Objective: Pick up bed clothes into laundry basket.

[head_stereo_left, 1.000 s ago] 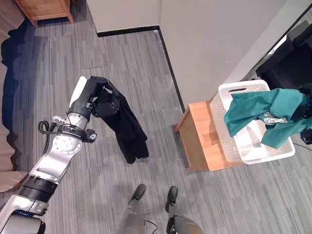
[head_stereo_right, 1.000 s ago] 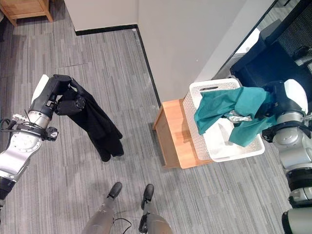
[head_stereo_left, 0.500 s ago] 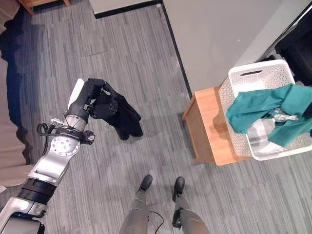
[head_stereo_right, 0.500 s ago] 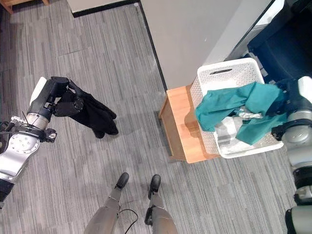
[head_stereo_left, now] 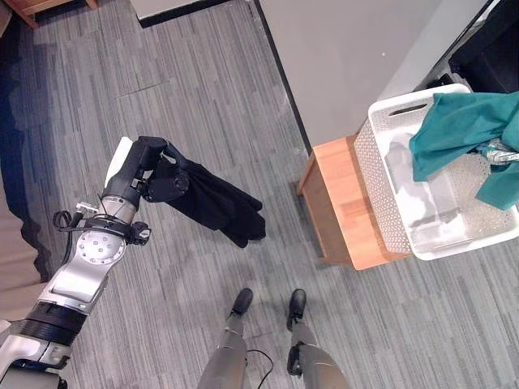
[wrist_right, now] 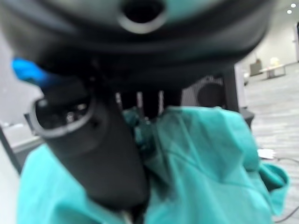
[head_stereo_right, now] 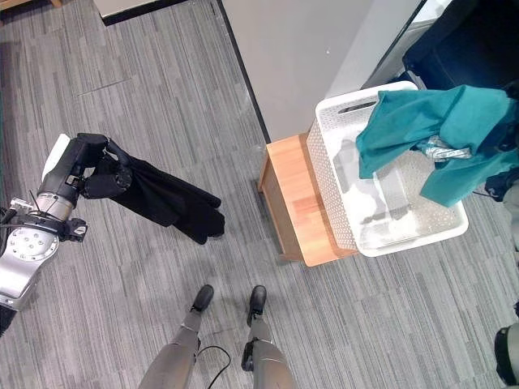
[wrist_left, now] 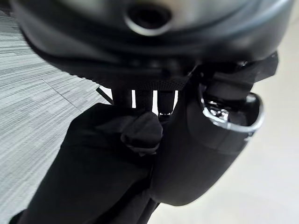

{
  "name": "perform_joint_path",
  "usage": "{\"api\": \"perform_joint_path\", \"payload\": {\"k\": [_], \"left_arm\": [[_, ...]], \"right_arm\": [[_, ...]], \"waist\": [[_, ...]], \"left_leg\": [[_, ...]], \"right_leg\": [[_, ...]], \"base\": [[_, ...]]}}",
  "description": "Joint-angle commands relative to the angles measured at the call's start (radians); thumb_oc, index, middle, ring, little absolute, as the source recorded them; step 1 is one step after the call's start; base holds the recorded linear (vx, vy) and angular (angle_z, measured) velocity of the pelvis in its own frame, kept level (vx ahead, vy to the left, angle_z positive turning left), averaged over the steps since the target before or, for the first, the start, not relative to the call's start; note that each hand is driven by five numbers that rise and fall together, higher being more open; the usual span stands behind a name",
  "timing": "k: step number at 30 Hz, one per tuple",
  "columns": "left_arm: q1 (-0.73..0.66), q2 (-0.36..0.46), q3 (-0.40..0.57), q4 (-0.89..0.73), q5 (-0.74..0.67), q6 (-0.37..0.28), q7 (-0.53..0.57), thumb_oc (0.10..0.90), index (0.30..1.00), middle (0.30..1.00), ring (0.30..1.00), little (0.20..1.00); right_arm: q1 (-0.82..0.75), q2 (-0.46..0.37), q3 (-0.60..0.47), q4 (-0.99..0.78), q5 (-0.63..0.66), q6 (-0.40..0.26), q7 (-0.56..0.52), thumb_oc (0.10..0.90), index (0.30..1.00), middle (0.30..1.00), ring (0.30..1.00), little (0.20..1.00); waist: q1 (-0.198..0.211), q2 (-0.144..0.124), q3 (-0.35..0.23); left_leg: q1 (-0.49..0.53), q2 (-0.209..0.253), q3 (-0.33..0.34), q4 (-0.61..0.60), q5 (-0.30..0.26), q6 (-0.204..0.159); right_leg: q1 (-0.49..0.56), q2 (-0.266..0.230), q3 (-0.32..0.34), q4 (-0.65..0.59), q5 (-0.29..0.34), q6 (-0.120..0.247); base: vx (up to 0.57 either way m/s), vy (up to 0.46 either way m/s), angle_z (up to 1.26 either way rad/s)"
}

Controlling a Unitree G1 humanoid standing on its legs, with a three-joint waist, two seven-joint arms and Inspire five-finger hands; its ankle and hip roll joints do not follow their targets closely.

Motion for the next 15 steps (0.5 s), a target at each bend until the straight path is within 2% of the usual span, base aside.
{"api": "perform_joint_path", "payload": {"k": [1, 5, 10, 15], "left_arm": [[-0.065, 0.047, 0.093, -0.083, -0.033, -0.116, 0.032, 0.4, 0.3, 0.3, 0.3, 0.3], [-0.057, 0.04, 0.095, -0.078, -0.042, -0.114, 0.033, 0.4, 0.3, 0.3, 0.3, 0.3], [-0.005, 0.037, 0.135, -0.087, -0.043, -0.114, 0.03, 0.4, 0.3, 0.3, 0.3, 0.3], [0.012, 0.032, 0.148, -0.093, -0.046, -0.113, 0.03, 0.4, 0.3, 0.3, 0.3, 0.3]], "right_arm": [[-0.066, -0.078, 0.025, -0.008, 0.048, -0.042, -0.077, 0.8, 0.9, 0.9, 0.9, 0.9], [-0.093, -0.079, 0.05, 0.028, 0.043, -0.031, -0.077, 0.8, 0.9, 0.9, 0.9, 0.9], [-0.086, -0.062, 0.023, 0.028, 0.047, -0.031, -0.099, 0.8, 0.9, 0.9, 0.9, 0.9], [-0.088, -0.063, 0.019, 0.015, 0.042, -0.029, -0.106, 0.8, 0.9, 0.9, 0.9, 0.9]], "waist": [[-0.017, -0.042, -0.099], [-0.013, -0.039, -0.095], [-0.01, -0.029, -0.095], [-0.01, -0.03, -0.098]], "left_leg": [[-0.073, -0.069, -0.018, -0.108, 0.062, 0.002], [-0.086, -0.073, -0.014, -0.108, 0.067, 0.002], [-0.095, -0.075, -0.009, -0.108, 0.07, 0.003], [-0.096, -0.074, -0.007, -0.108, 0.071, 0.0]], "right_leg": [[-0.025, -0.017, 0.022, 0.0, -0.093, 0.057], [-0.036, -0.015, 0.019, 0.0, -0.09, 0.056], [-0.043, -0.014, 0.02, 0.0, -0.091, 0.055], [-0.036, -0.012, 0.016, 0.0, -0.097, 0.052]], "base": [[0.0, 0.0, 0.0], [-0.02, -0.018, 0.07], [0.0, 0.001, 0.02], [0.0, 0.0, 0.0]]}}
